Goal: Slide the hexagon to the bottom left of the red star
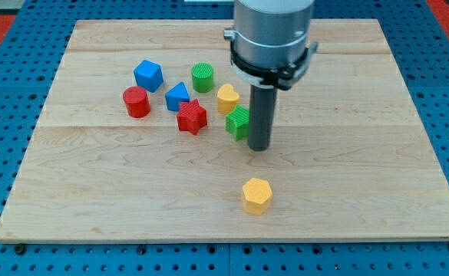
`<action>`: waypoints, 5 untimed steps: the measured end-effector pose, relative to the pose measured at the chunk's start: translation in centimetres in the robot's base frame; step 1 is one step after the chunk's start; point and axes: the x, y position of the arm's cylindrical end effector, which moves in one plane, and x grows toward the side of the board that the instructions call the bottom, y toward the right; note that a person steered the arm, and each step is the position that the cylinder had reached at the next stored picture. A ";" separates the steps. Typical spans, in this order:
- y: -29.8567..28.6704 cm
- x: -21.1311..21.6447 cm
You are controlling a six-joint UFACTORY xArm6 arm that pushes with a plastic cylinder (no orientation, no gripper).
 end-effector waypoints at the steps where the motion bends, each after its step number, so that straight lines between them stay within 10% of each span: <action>1: 4.8 5.4; 2: 1.9 9.7; 4: -11.1 3.0; 5: -6.4 7.9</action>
